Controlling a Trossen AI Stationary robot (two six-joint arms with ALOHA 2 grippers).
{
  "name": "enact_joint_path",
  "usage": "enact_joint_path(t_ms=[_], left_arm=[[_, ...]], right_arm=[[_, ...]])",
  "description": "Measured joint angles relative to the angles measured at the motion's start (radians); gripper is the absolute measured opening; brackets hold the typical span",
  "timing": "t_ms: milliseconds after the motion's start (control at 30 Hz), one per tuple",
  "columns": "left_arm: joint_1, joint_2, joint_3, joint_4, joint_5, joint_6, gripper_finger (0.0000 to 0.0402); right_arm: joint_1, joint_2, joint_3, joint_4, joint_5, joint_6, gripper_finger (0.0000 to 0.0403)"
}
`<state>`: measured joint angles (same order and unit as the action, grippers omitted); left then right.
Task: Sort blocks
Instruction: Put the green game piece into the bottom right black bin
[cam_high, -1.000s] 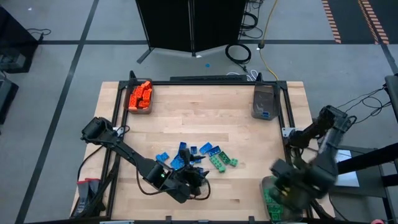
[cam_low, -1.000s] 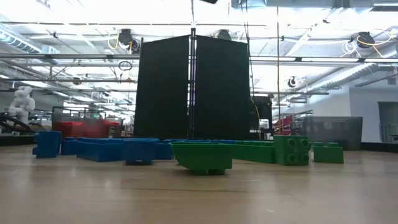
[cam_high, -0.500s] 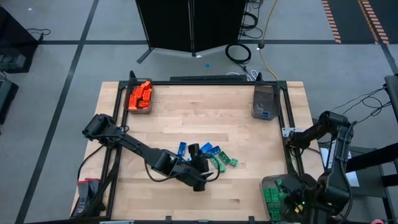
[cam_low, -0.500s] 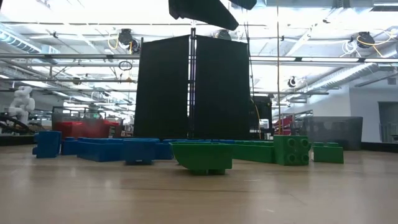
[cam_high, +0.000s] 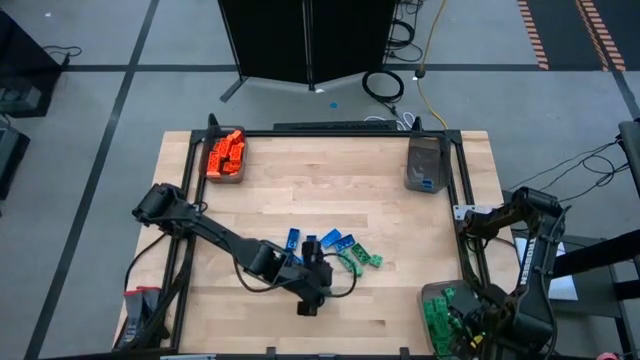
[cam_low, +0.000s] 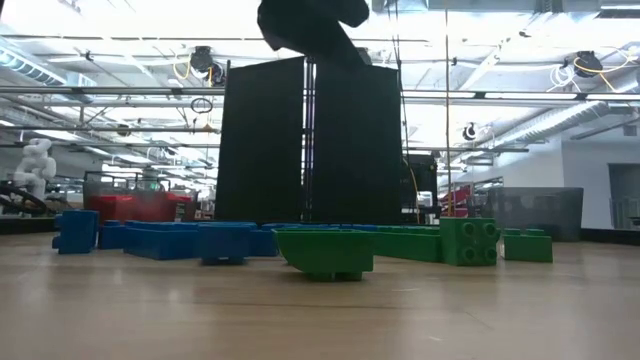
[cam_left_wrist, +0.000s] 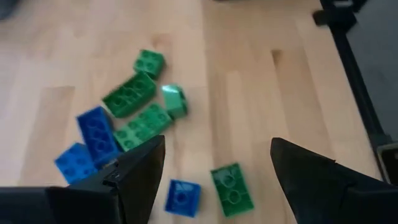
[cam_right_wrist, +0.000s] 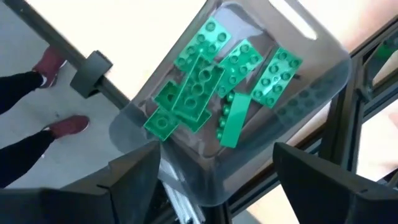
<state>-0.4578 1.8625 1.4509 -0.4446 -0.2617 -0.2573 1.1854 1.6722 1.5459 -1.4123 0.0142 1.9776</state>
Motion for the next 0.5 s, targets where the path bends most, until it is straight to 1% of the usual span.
enact_joint_path(t_ms=[167, 333, 433, 500], left_arm=[[-0.033, 0.039, 0.0, 0.029, 0.008, -0.022, 0.0293], [-0.07, 0.118, 0.0, 0.06, 0.014, -0.038, 0.0293], [-0.081, 0.167, -0.001, 0.08, 0.003, -0.063, 0.0293], [-0.082, 0.198, -0.001, 0.075, -0.022, -0.081, 0.0293]], right_arm=[[0.0, 0.0, 0.0, -0.014, 0.016, 0.0, 0.0291], [0.0, 0.0, 0.0, -0.014, 0.02, 0.0, 0.0286], [0.0, 0.0, 0.0, -0.013, 0.038, 0.0, 0.0286], [0.0, 0.0, 0.0, -0.013, 0.041, 0.0, 0.0286]])
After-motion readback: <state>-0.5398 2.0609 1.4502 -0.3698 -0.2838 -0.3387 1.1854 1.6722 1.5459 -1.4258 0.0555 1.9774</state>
